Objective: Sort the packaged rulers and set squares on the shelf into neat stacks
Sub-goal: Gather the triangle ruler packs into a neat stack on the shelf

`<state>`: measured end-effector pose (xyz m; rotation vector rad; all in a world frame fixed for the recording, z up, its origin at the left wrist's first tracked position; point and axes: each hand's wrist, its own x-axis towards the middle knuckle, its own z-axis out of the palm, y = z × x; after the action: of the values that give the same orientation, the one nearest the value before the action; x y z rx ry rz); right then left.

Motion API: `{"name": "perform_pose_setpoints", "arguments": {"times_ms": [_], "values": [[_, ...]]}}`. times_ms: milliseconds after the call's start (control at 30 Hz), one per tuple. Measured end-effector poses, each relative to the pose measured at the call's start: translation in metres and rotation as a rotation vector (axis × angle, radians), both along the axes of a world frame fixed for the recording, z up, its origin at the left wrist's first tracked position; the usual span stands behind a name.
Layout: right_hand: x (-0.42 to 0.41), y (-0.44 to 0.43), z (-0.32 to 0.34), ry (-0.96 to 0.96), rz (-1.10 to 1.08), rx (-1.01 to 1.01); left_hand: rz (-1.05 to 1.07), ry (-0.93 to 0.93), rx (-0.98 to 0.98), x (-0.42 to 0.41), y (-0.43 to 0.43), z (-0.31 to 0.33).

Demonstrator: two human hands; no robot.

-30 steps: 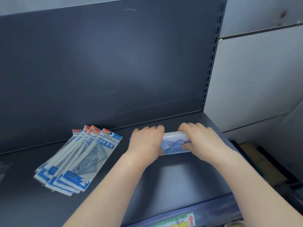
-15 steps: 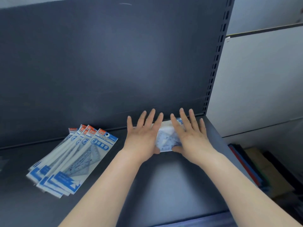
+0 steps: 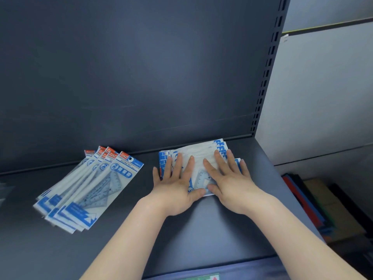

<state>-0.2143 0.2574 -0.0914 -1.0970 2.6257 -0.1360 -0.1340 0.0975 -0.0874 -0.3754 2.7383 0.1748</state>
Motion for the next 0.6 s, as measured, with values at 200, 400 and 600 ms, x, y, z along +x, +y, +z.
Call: {"name": "perform_pose_setpoints", "arguments": {"times_ms": [200,400,600], "values": [[0.003,0.001,0.0,-0.031,0.047,0.013,-0.013,-0.103,-0.043,0.004,0.005,0.006],[0.017,-0.015,0.011,0.023,0.057,-0.024,0.002,0.025,-0.044,0.009,-0.004,0.012],[0.051,-0.063,0.018,0.027,0.147,-0.163,0.204,0.151,-0.112,0.055,-0.064,0.026]]}}
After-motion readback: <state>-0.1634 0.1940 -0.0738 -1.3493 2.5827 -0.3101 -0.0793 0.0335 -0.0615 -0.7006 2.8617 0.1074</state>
